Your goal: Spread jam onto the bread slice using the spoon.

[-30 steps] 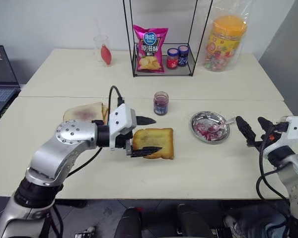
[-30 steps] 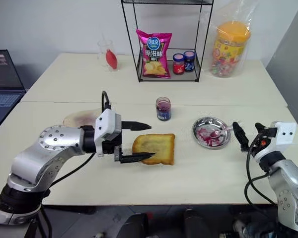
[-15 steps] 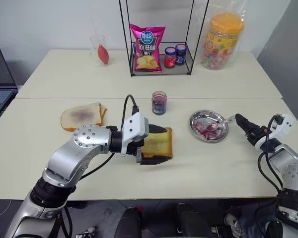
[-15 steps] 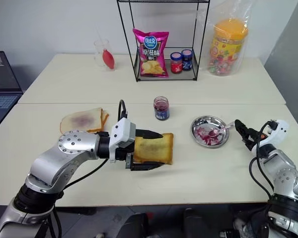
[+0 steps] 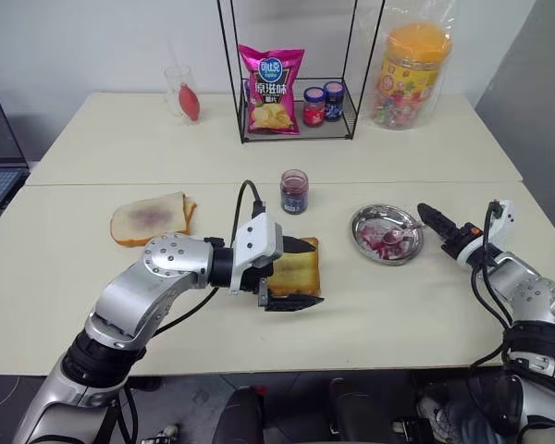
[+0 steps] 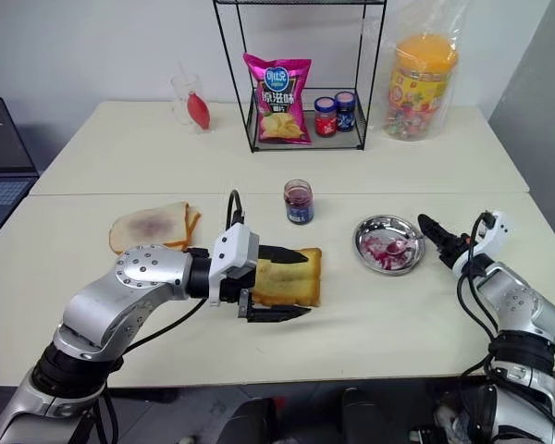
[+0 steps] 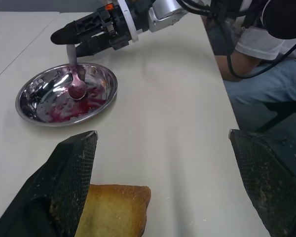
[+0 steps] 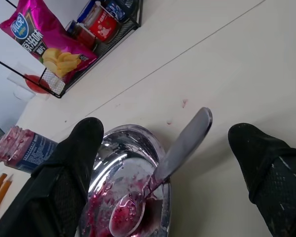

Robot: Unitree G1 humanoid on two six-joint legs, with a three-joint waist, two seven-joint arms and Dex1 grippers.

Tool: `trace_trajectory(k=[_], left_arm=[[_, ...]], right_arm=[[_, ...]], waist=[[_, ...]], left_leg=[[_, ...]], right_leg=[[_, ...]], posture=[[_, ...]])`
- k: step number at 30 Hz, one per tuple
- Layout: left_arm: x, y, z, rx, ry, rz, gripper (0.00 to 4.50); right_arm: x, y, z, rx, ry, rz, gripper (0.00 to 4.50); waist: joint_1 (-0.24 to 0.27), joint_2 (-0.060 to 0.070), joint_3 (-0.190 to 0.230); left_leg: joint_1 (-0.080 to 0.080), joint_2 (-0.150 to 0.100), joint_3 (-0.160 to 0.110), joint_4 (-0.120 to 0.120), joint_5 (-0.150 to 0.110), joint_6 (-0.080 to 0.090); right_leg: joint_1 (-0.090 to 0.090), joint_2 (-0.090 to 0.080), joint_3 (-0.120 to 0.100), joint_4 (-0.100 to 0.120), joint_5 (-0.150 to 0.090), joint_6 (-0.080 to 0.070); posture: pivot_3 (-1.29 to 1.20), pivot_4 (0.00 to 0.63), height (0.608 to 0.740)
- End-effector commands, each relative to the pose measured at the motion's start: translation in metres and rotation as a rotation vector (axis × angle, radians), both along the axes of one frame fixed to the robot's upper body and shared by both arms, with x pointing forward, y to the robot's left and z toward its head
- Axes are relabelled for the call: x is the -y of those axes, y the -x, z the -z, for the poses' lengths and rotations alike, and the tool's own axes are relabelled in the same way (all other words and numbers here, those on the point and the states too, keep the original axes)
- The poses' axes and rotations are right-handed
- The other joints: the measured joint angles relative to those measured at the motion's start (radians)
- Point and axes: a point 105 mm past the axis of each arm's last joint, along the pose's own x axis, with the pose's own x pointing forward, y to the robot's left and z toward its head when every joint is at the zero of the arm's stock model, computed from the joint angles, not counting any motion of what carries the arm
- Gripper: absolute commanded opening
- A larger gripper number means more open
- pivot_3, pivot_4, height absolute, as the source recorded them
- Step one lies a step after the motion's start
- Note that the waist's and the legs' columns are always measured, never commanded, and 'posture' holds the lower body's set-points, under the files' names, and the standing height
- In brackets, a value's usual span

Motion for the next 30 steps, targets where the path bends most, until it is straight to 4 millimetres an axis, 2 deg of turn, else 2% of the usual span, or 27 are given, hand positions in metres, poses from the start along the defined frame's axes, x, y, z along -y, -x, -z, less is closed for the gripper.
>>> trace_trajectory(k=[1,6,15,19,24,28,30], left_arm=[[0.002,0.001,-0.009,0.049,0.001,0.008,4.5],[0.002,-0.002,-0.009,0.059,-0.001,0.0,4.5],[-0.004,-0.007,-0.009,0.06,-0.006,-0.024,4.5],[-0.01,-0.011,-0.009,0.053,0.003,-0.064,4.5],[-0.015,-0.015,-0.012,0.059,0.017,-0.099,4.5],[-0.018,-0.016,-0.02,0.051,0.072,-0.147,4.5],[-0.019,-0.016,-0.022,0.047,0.086,-0.162,4.5]], right_arm=[[0.006,-0.004,-0.016,0.061,0.003,0.002,3.97],[0.008,-0.007,-0.017,0.067,-0.027,0.005,3.01],[0.014,-0.009,-0.022,0.085,-0.068,0.003,0.91],[0.005,-0.005,-0.028,0.108,-0.072,-0.053,0.07],[-0.001,0.0,-0.037,0.139,-0.08,-0.081,0.07],[-0.007,0.013,-0.062,0.222,-0.069,-0.1,0.07],[-0.008,0.017,-0.066,0.234,-0.059,-0.098,0.07]], waist=[[0.0,0.0,0.0],[0.0,0.0,0.0],[0.0,0.0,0.0],[0.0,0.0,0.0],[0.0,0.0,0.0],[0.0,0.0,0.0],[0.0,0.0,0.0]], left_leg=[[0.0,0.0,0.0,0.0,0.0,0.0],[0.0,0.0,0.0,0.0,0.0,0.0],[0.0,0.0,0.001,0.0,0.0,0.0],[0.0,0.0,0.001,0.0,0.0,0.0],[0.0,0.0,0.001,0.0,0.0,0.0],[0.0,0.0,0.001,0.0,0.0,0.0],[0.0,0.0,0.001,0.0,0.0,0.0]], right_leg=[[0.0,0.0,0.0,0.0,0.0,0.0],[0.0,0.0,0.0,0.0,0.0,0.0],[0.0,0.0,0.001,0.0,0.0,0.0],[0.0,0.0,0.001,0.0,0.0,0.0],[0.0,0.0,0.001,0.0,0.0,0.001],[0.0,0.0,0.001,0.0,0.0,0.001],[0.0,0.0,0.001,0.0,0.0,0.001]], posture=[[0.0,0.15,0.74],[0.0,0.15,0.74],[0.0,0.15,0.74],[0.0,0.15,0.74],[0.0,0.15,0.74],[0.0,0.15,0.74],[0.0,0.15,0.74]])
